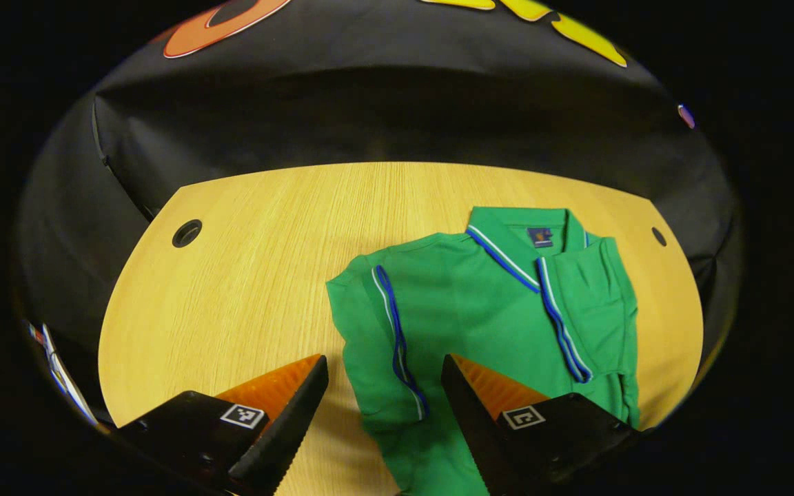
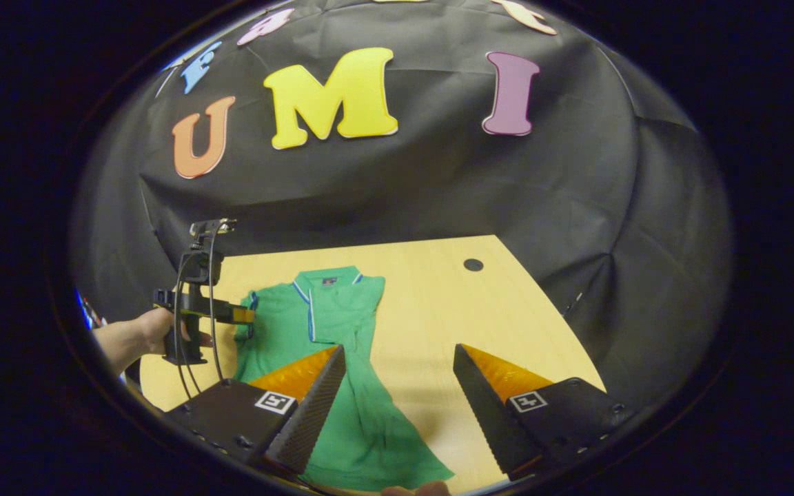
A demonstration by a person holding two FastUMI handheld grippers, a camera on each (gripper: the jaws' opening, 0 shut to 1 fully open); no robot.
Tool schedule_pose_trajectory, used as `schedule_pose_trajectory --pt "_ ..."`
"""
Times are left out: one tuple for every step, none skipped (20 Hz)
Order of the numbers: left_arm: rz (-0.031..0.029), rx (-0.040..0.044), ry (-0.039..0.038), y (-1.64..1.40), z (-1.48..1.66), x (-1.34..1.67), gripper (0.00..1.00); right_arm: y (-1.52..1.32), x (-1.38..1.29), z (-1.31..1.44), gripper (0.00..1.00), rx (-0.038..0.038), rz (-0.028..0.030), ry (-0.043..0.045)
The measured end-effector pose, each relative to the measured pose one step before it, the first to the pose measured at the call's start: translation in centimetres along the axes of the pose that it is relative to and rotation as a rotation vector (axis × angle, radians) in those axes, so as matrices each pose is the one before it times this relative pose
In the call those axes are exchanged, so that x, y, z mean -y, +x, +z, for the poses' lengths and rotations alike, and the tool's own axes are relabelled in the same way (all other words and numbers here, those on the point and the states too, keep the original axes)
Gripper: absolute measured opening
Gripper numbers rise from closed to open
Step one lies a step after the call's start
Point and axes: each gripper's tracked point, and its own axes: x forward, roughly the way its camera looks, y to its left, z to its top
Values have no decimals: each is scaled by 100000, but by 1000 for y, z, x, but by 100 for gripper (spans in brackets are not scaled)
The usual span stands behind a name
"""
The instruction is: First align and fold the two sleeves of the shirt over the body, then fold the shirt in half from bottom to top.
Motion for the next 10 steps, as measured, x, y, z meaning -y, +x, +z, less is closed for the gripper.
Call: schedule_pose_trajectory --pt "113 -1643 604 675 -130 152 100 315 333 55 96 -653 -379 1406" --pt "263 -1368 552 580 -108 49 100 245 357 118 96 -223 -737 680" --pt "-230 -1020 274 380 -255 -20 96 192 319 179 96 -6 -568 198" --pt "309 -624 209 216 -147 -78 86 151 72 266 96 -63 -271 132" --pt "1009 -653 -297 99 -125 -349 79 67 -131 52 96 -41 319 161" --pt "10 -1021 -1081 206 -264 -86 61 84 -200 162 96 93 518 52" --pt "-1520 -265 -1249 109 -96 290 57 91 -193 -50 96 -59 496 -228" --pt "-1458 243 -351 91 172 222 40 182 -187 -58 96 -348 459 -266" --pt "-1243 -100 227 -18 -25 76 39 49 -179 -202 96 -494 425 -257" --pt "-719 137 670 7 146 61 31 63 -175 -88 96 -397 431 -202"
